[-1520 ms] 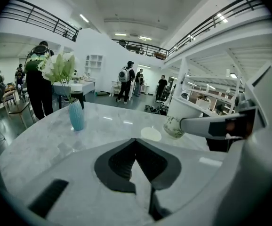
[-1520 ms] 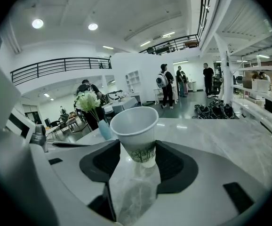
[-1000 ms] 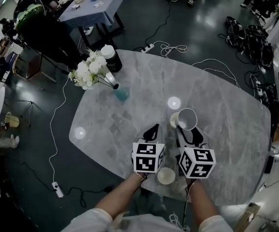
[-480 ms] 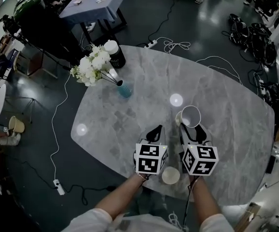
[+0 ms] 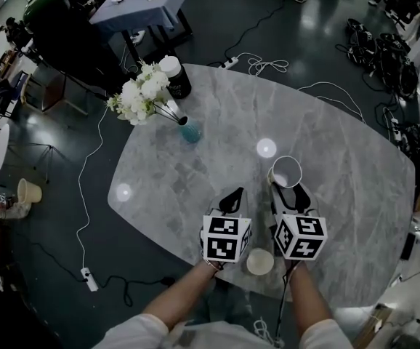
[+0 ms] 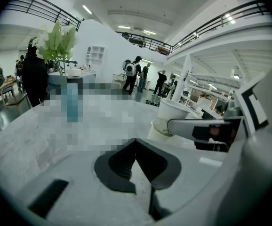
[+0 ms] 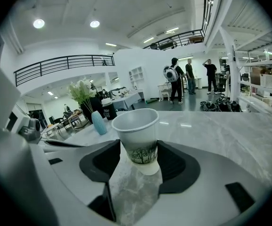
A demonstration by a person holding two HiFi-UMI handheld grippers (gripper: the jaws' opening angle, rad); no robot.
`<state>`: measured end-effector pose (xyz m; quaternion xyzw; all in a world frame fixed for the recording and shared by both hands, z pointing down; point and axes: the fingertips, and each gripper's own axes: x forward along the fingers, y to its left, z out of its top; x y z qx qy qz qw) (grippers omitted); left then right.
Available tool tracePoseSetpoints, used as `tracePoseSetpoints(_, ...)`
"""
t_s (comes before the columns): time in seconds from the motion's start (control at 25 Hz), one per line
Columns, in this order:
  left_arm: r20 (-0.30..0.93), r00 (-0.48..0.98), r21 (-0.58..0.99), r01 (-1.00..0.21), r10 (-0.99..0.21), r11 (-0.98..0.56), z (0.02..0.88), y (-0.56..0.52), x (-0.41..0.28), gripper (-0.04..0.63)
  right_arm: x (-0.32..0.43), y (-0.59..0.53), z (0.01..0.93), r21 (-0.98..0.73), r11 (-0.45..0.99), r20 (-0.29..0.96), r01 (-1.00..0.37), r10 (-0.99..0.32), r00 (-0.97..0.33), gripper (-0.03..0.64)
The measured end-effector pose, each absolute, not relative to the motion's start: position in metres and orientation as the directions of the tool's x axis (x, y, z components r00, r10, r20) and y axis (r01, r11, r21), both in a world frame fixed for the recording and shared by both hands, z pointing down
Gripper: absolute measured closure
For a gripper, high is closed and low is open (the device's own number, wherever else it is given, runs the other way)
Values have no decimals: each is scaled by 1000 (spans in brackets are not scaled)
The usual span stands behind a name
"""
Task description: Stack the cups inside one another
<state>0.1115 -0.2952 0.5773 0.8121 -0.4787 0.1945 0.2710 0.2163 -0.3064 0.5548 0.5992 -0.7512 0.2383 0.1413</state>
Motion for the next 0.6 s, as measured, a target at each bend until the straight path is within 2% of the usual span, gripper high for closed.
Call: tracePoseSetpoints(0.6,581,462,257,-885,-670,-387,579,-289,105,600,217,-296,556,-204,147,502,-968,-833,-232,399)
